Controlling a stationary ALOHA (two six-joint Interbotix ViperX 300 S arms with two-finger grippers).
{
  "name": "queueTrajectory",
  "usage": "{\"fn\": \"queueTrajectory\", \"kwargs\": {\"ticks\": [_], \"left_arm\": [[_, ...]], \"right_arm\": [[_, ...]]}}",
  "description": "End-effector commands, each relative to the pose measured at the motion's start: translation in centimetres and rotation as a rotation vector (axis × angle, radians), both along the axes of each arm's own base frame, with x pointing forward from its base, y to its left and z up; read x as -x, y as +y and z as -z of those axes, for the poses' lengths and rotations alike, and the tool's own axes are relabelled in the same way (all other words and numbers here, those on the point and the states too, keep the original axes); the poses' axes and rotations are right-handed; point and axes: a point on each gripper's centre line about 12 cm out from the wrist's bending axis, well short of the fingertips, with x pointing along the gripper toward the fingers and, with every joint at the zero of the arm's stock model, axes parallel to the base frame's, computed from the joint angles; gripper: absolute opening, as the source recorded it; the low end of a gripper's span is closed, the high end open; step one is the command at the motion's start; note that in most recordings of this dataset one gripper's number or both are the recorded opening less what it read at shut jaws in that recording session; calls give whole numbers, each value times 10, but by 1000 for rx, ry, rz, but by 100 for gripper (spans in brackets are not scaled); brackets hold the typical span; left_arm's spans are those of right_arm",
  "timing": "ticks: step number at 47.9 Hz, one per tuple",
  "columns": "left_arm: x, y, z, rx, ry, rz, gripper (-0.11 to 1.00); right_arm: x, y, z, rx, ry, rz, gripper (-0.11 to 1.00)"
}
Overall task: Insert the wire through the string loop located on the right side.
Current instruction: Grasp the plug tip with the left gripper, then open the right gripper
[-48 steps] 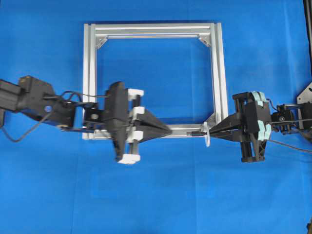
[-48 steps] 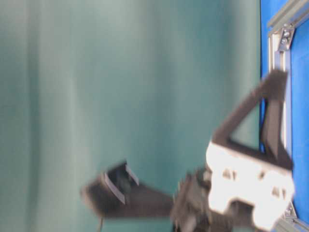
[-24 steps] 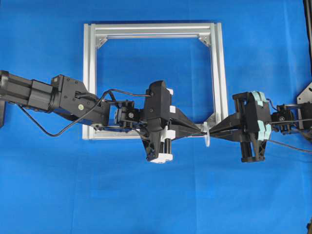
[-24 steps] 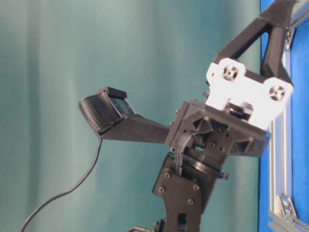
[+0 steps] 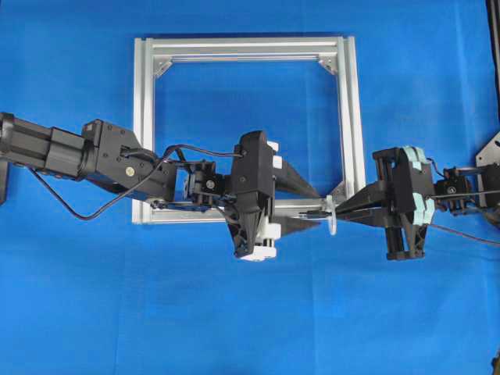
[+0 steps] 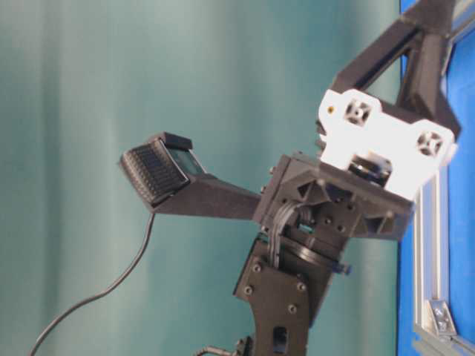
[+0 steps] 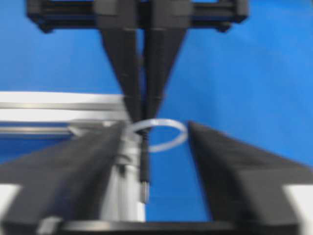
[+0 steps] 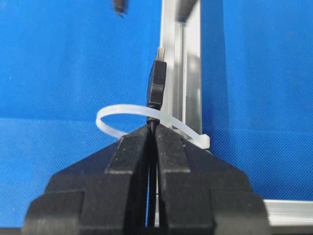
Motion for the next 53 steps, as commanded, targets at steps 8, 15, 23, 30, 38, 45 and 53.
{"fn": "queueTrajectory", "kwargs": {"ticks": [8,15,23,30,38,45,53], "left_arm": [[-5,0,-16,4,-46,-1,89],[-4,3,-13,3,-37,-7,85],[-6,5,5,-1,-9,-12,85],[-10,6,24,-5,23,-14,85],[-11,8,29,-5,30,-20,85],[-11,8,28,-4,29,-20,85],[-13,8,27,-5,24,-19,85]], "right_arm": [[-5,1,-6,-8,-24,3,-4],[-5,1,-6,-7,-24,4,-4],[-5,1,-6,-7,-24,3,-4],[-5,1,-6,-8,-25,4,-4],[-5,1,-6,-7,-24,4,-4],[-5,1,-6,-7,-24,4,-4],[-5,1,-6,-7,-25,3,-4]]}}
